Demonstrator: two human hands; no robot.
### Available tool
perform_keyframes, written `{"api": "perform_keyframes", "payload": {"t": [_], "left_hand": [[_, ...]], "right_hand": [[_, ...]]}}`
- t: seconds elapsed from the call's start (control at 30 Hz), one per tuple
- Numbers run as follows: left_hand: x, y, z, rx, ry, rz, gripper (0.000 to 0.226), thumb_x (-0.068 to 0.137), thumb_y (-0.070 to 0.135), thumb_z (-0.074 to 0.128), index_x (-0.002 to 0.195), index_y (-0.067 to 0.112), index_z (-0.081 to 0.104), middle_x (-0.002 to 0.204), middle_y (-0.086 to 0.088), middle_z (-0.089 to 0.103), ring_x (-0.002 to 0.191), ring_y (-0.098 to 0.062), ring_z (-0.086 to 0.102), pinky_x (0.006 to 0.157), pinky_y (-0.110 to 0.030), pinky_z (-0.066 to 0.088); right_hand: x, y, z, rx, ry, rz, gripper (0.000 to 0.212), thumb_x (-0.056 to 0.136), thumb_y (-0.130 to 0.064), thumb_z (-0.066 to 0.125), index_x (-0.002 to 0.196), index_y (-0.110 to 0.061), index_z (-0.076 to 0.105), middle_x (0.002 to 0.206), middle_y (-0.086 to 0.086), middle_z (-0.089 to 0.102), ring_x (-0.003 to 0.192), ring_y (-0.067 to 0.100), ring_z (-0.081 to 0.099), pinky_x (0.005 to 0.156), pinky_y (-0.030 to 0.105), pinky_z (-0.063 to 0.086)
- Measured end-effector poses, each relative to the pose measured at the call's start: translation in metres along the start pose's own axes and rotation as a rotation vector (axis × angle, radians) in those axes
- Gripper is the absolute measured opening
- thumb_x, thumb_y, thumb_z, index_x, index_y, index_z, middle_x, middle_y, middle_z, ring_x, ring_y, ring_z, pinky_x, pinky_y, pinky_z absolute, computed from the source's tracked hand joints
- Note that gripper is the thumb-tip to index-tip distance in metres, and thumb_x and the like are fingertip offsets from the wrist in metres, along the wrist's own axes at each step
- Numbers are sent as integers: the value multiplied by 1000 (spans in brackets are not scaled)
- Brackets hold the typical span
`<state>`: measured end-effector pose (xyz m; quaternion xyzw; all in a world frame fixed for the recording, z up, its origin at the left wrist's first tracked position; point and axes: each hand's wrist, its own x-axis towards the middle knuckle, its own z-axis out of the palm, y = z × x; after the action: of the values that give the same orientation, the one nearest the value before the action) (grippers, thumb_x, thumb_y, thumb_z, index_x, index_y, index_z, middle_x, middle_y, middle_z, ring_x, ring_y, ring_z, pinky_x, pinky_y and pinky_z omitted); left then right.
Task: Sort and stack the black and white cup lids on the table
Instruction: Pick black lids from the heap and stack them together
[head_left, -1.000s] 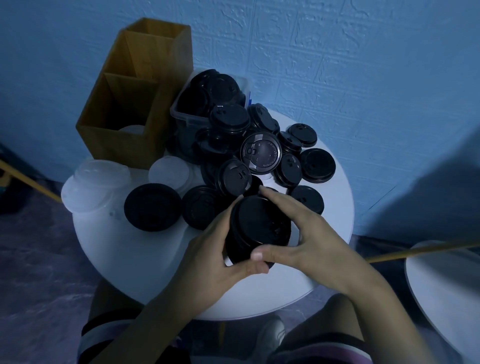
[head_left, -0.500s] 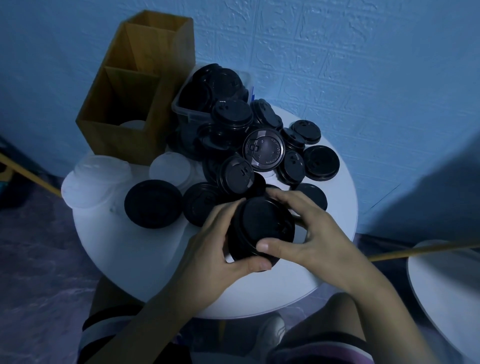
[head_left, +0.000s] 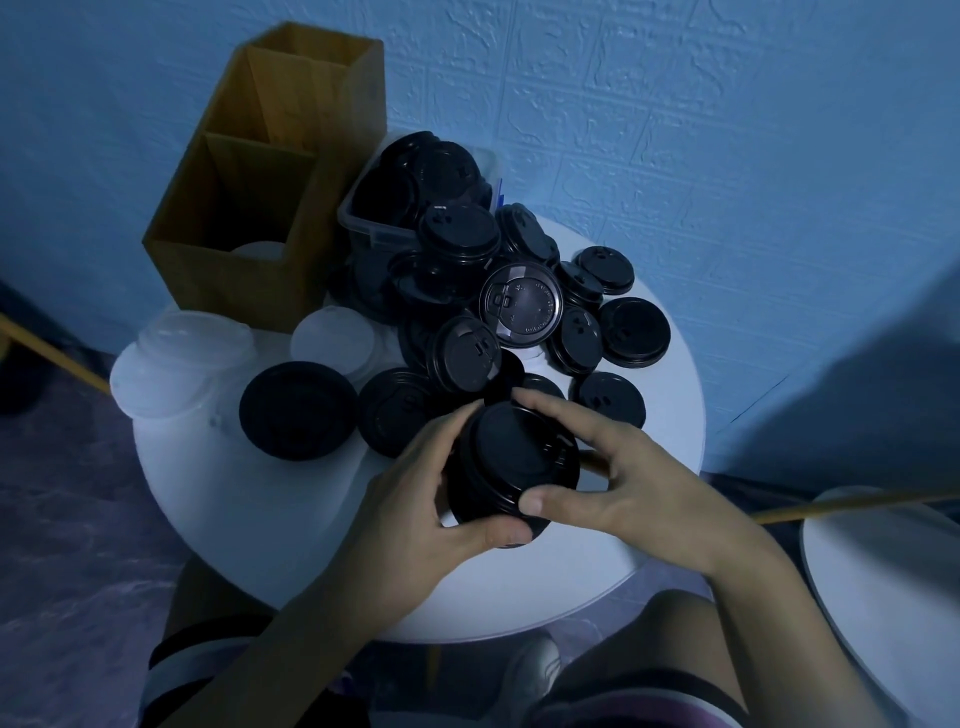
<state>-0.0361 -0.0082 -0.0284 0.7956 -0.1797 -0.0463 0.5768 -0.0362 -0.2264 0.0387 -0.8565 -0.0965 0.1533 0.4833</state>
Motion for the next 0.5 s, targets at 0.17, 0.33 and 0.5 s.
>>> {"api": "perform_keyframes", "payload": {"t": [0.17,0.33,0.5], "left_hand": [[1,2,-3,-12,-11,-46,104,65,56,84,153,55,28,145,26,53,135,2,50,111,-37,46],[4,6,-3,-27,-56,-18,84,73,30,91,143,45,47,134,13,65,127,-13,61,103,-44,52],[5,2,-4,-80,-65,-35,83,74,22,91,143,42,49,134,10,66,126,-16,62,105,-46,51]], "right_hand": [[1,3,14,10,129,-11,88,70,-44,88,147,-38,47,131,-23,65,123,-3,60,111,29,46],[-1,6,20,-40,211,-80,79,67,-54,81,138,-36,54,129,-16,59,123,10,60,107,39,49],[2,1,7,-86,115,-93,73,75,-34,88,141,-29,56,130,-21,57,127,6,56,109,35,48]]}}
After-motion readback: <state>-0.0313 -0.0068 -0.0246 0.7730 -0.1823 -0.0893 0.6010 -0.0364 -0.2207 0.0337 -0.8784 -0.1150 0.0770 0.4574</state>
